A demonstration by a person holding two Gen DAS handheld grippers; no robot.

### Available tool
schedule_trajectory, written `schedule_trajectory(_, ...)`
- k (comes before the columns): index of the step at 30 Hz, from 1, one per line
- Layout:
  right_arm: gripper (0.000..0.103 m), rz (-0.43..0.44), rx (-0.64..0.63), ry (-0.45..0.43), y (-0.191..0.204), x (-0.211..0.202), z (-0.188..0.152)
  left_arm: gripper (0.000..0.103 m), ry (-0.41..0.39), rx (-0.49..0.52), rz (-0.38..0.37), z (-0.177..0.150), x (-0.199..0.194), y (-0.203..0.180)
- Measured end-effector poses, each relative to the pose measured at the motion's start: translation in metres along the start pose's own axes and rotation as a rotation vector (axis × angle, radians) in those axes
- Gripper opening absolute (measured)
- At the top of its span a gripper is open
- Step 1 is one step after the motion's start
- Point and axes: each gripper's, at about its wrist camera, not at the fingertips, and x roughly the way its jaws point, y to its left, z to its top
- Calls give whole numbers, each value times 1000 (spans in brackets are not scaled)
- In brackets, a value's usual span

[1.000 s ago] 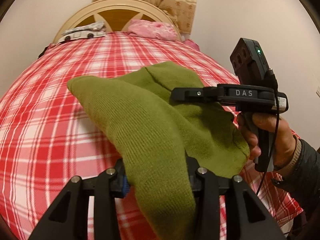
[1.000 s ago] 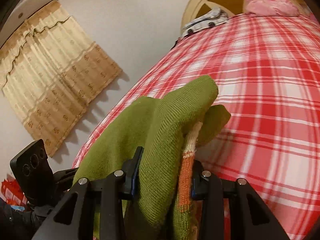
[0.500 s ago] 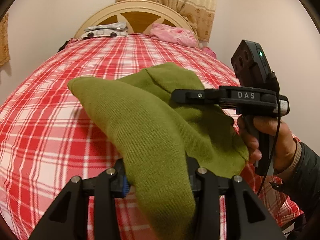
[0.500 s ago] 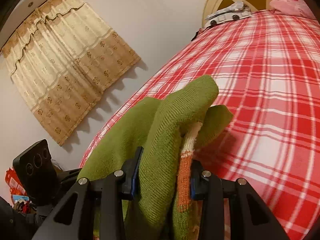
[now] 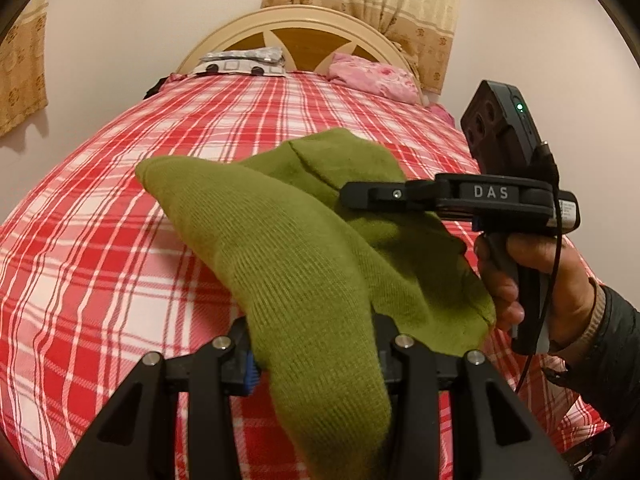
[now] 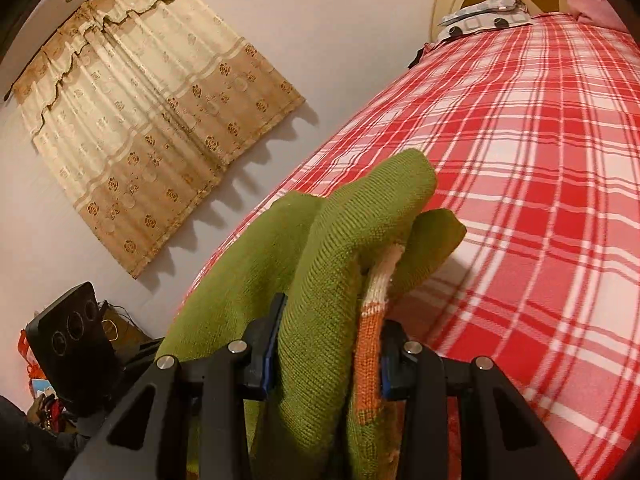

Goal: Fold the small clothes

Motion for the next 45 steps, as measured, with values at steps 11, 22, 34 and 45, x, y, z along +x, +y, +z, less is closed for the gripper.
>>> schedule_trajectory(11,38,46,-11,48,23,36,-6,41,12,-54,24,-17,-4,32)
schedule_trajectory(22,38,64,1,73,29,60,-9,41,23,-77,26,-30,-2,49)
schedule_trajectory(34,38,35,31,91,14,63,-15,42,47,-68,27,-52,0,58)
schedule_trajectory(45,38,-35,33,121,10,72,-14,52,49,-90,34,-55,-2,58)
